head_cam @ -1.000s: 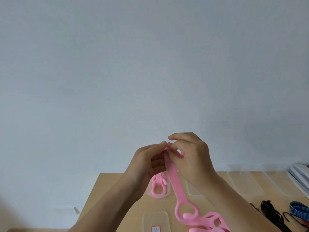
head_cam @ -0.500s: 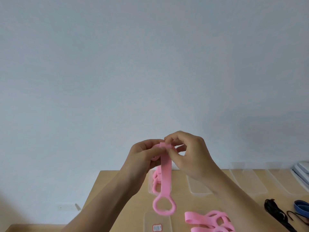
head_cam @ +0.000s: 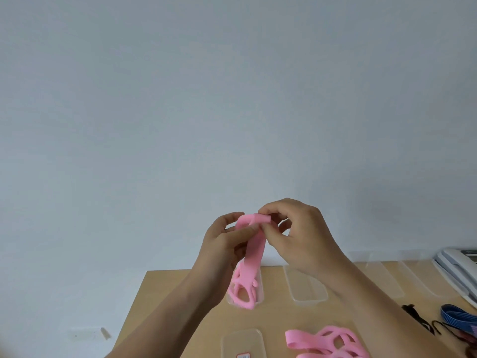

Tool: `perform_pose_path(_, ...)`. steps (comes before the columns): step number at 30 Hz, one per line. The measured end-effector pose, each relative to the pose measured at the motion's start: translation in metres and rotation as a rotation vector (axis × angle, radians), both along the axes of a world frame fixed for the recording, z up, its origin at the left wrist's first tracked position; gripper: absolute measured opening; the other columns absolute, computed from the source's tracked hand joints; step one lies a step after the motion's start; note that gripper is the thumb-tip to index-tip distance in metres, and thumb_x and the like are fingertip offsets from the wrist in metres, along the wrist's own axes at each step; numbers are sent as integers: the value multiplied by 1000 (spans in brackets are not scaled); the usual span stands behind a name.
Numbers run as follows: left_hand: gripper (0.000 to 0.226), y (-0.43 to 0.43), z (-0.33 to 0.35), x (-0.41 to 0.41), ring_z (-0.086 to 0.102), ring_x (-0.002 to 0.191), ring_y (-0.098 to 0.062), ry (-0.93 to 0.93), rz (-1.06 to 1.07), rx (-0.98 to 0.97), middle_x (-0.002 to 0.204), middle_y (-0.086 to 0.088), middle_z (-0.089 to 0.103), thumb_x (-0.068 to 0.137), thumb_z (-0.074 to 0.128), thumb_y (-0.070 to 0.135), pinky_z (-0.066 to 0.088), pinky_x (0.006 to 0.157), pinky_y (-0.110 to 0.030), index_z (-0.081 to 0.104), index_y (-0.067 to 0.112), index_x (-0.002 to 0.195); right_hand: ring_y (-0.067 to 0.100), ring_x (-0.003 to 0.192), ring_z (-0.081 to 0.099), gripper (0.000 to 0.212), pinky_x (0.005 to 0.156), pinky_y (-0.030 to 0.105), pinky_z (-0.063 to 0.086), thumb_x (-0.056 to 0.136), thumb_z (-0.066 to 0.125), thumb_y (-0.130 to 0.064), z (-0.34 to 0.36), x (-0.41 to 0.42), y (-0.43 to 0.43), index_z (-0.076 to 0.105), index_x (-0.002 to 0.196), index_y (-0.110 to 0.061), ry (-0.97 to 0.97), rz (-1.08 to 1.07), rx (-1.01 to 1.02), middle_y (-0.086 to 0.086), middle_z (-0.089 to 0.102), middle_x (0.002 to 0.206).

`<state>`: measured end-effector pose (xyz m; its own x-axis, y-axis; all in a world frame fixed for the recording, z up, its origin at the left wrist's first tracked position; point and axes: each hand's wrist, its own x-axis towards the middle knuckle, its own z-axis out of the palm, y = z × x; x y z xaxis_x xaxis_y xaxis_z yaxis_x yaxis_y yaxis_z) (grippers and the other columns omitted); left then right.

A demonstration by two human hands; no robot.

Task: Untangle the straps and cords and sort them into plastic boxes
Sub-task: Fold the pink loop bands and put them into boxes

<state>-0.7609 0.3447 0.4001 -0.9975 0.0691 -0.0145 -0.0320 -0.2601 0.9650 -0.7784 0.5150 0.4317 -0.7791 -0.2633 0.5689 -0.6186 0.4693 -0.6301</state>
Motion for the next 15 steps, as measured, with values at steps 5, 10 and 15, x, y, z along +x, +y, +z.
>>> perform_pose_path(5,34,-3,-8,2,72,94,-28,-87,-54,-67,105,-20,76,86,68,33,55,96,-51,78,5,104,13,80,64,18,73,36,53,83,68,2,-7,2,-10,74,92,-12,86,-114,-20,-5,70,88)
perform_pose_path(10,19,-9,-9,6,70,91,-24,-119,-52,-132,104,-13,79,93,67,20,57,96,-46,82,11,98,16,74,60,20,68,37,52,81,69,6,-13,4,-19,73,89,-12,232,-204,51,-5,67,86)
perform_pose_path(15,22,-20,0,9,64,82,-17,-50,-37,-124,96,-6,79,99,62,20,52,82,-35,84,15,96,12,78,55,25,71,16,47,78,74,8,-18,10,-32,75,92,-13,366,-246,107,-4,66,89)
